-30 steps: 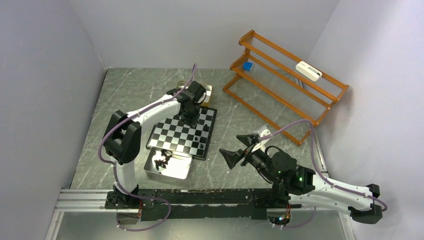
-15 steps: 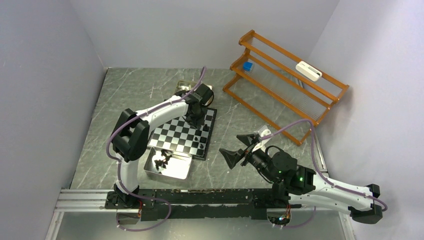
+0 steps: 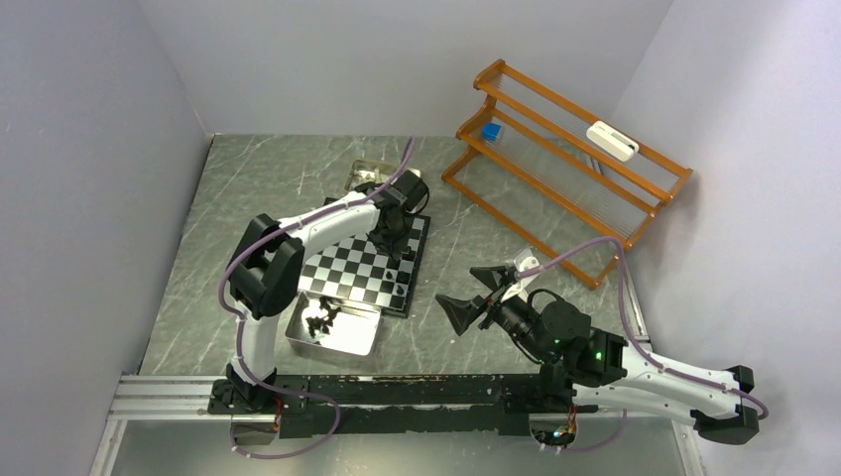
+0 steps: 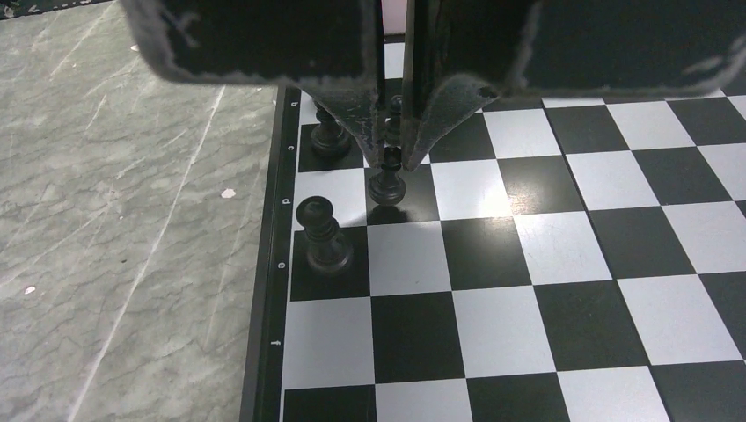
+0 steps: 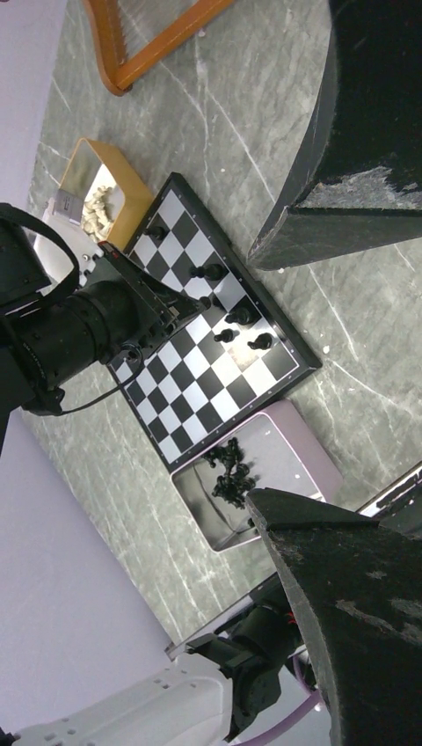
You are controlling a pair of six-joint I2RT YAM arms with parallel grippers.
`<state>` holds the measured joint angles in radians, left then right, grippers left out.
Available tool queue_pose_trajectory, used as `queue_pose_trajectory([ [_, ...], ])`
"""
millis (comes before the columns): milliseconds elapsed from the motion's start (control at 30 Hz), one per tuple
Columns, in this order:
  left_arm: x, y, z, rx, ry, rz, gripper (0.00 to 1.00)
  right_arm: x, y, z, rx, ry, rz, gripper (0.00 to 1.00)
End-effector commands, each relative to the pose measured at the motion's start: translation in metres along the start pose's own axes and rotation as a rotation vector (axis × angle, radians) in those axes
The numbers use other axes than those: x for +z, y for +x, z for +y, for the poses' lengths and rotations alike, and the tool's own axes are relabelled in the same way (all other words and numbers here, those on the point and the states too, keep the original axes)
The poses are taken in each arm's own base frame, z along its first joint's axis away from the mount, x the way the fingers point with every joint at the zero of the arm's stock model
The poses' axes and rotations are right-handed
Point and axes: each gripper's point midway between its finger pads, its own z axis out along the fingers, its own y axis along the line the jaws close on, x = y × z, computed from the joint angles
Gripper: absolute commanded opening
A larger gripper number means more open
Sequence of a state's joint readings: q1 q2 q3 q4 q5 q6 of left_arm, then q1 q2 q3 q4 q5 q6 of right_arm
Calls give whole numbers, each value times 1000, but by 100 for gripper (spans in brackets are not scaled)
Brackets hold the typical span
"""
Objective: Set up the chess pieces on the board
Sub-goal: Place the chess piece on the chessboard.
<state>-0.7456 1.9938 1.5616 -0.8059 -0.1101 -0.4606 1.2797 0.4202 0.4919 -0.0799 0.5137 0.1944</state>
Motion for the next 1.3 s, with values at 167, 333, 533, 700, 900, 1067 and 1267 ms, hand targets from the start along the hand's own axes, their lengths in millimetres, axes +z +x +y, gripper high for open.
queue_pose_trajectory([
  [167,1,0,2,4,-42,2,8,-1,-13,0,12,7,-33,100],
  [333,3,1,2,8,-43,7,8,-2,-11,-1,19,6,-31,100],
  [533,5,4,1,14,-42,21,9,-2,-12,-1,21,8,-35,100],
  [700,5,6,2,14,-53,25,9,-1,-10,-1,17,11,-29,100],
  [900,8,6,2,17,-51,28,11,-1,-10,0,14,7,-31,100],
  [1067,9,7,1,18,-52,31,14,-1,-10,-1,14,9,-30,100],
  [1267,7,5,1,19,-55,27,21,-1,-9,-1,15,6,-32,100],
])
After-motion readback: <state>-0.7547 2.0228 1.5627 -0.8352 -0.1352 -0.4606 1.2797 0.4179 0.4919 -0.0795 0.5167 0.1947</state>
